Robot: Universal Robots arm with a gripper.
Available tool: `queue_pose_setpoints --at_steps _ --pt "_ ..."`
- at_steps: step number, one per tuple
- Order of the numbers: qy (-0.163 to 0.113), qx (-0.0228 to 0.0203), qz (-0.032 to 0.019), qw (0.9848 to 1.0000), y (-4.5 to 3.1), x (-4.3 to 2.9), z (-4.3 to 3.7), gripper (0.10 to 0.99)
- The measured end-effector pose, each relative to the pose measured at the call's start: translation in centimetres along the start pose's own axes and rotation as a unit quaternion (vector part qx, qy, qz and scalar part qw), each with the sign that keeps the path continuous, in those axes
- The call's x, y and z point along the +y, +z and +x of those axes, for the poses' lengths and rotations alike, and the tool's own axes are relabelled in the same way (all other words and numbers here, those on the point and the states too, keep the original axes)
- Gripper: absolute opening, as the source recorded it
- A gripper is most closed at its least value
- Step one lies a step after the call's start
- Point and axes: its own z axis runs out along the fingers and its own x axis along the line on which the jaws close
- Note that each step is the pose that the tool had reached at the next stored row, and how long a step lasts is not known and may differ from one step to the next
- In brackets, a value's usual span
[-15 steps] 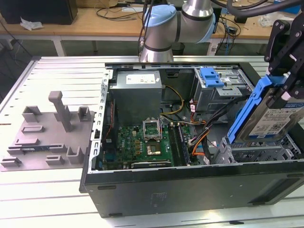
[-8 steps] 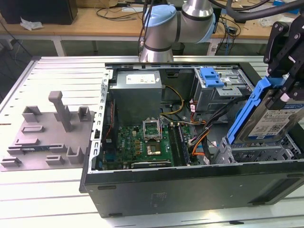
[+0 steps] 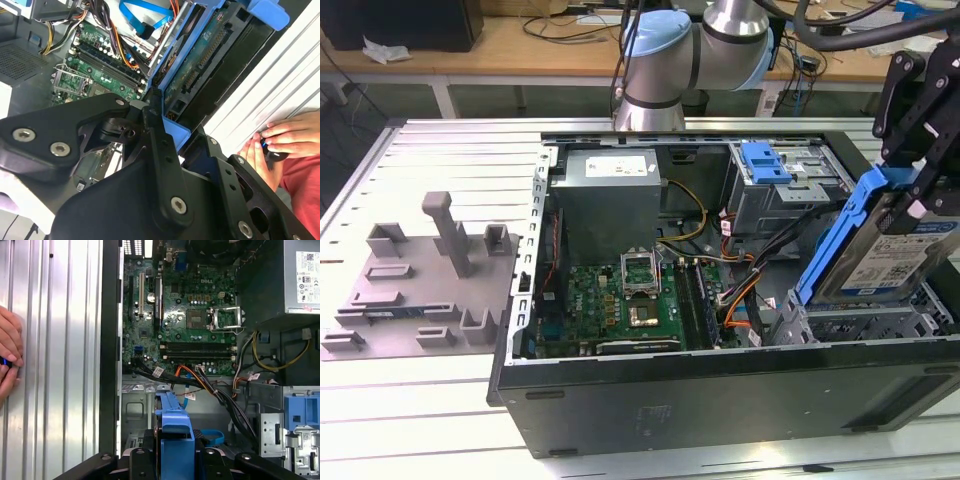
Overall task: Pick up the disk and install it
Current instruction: 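Insert the disk into the insertion slot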
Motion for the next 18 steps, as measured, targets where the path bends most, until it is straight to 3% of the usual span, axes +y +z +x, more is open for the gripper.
queue_pose_setpoints --at_steps 18 --pt "0.0 0.0 0.0 1.0 1.32 -0.08 0.06 0.369"
